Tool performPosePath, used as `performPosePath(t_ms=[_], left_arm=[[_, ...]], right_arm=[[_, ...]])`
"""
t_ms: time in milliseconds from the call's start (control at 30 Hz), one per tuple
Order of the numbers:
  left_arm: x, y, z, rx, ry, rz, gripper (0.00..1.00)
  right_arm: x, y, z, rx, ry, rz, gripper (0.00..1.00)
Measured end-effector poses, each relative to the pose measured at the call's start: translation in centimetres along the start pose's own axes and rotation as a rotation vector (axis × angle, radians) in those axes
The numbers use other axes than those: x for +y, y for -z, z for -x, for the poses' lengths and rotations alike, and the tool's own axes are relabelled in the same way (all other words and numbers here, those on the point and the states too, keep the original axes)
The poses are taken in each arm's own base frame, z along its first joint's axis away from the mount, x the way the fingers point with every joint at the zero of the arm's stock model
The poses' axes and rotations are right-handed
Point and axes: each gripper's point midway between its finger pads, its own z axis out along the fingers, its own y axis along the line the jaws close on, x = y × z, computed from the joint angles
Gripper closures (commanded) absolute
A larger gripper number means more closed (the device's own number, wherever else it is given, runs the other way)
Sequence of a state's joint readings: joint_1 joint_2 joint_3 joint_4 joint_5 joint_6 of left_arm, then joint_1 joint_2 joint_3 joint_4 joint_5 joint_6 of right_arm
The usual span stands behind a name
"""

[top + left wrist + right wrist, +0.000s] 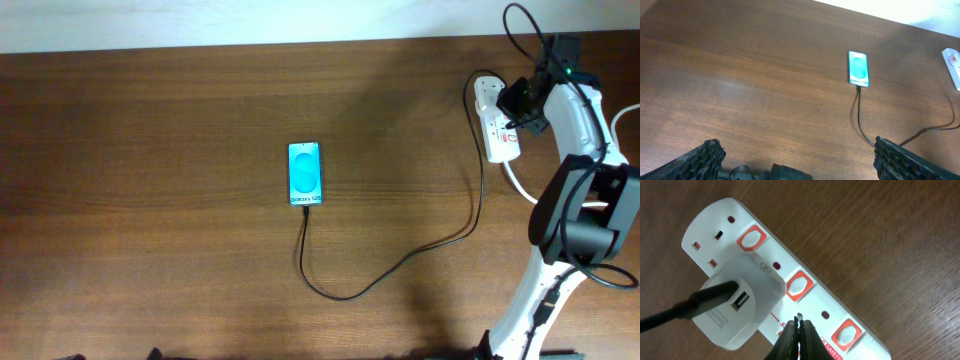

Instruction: Plug charger to phone and switch on socket

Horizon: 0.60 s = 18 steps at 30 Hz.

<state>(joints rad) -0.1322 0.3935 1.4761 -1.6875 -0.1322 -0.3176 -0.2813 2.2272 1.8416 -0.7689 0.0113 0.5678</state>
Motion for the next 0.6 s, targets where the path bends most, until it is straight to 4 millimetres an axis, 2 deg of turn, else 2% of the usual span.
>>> performPosePath(t_ms=[67, 200, 600], left_arm=[[0.0, 0.0, 0.0, 0.000, 0.000, 0.000, 0.01], [0.0, 0.0, 0.0, 0.000, 0.000, 0.000, 0.01], [0.0, 0.0, 0.0, 0.000, 0.000, 0.000, 0.01]], right_arm=[[0.0, -0.3, 0.5, -0.024, 0.027, -0.007, 0.96], [-0.5, -1.8, 0.2, -0.017, 0.051, -0.028, 0.96], [0.2, -1.8, 1.3, -0.061, 0.126, -0.005, 0.96]])
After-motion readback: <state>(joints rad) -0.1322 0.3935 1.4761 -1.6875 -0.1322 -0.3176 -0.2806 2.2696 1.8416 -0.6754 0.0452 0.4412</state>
